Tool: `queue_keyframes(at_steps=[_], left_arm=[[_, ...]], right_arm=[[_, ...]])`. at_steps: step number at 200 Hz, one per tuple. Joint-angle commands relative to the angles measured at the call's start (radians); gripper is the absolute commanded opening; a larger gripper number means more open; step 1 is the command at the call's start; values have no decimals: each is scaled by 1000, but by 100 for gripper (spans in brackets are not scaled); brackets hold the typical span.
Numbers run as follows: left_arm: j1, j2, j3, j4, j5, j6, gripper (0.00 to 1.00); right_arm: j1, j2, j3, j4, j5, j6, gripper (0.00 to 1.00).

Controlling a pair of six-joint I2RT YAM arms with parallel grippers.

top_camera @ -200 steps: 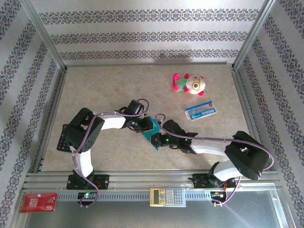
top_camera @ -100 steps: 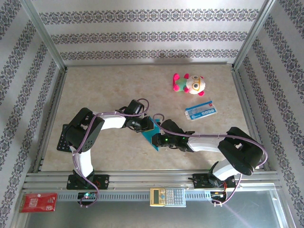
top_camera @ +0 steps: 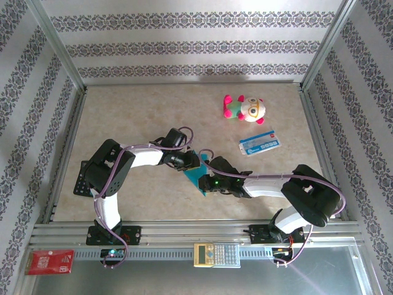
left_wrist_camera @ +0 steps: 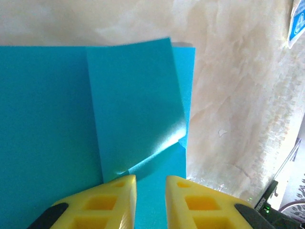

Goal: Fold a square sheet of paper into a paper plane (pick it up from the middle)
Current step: Fourth fold the wing at the center of the table.

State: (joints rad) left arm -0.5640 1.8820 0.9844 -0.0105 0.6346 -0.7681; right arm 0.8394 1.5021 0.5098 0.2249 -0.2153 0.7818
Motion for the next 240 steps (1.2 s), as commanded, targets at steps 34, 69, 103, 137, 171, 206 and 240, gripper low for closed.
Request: queue_keyframes(at_steps=[34,69,103,137,171,206,240], left_arm=[[-30,10,1,90,66,-49,25],[-29,-5,-3,85,50,-44,25],[-29,9,2,57,36,-19,25],[-28,20,2,46,28,-8,25],[-29,17,4,45,27,-6,25],[-28,12,6,27,21,7,26],[-29,-6,8,11,12,24,30]], right_arm=[[-17,4,-40,10,24,25,8],[-37,-12,-72,82,-14,49,8],[-44,-51,-71,116,-45,49,10],[-48,-56,-52,102,-52,36,11],[-61,-13,-28,36,-27,31,10],[-71,-8,-26,-11,-5,30,8],[-76,-51,-57,-17,6,40,8]])
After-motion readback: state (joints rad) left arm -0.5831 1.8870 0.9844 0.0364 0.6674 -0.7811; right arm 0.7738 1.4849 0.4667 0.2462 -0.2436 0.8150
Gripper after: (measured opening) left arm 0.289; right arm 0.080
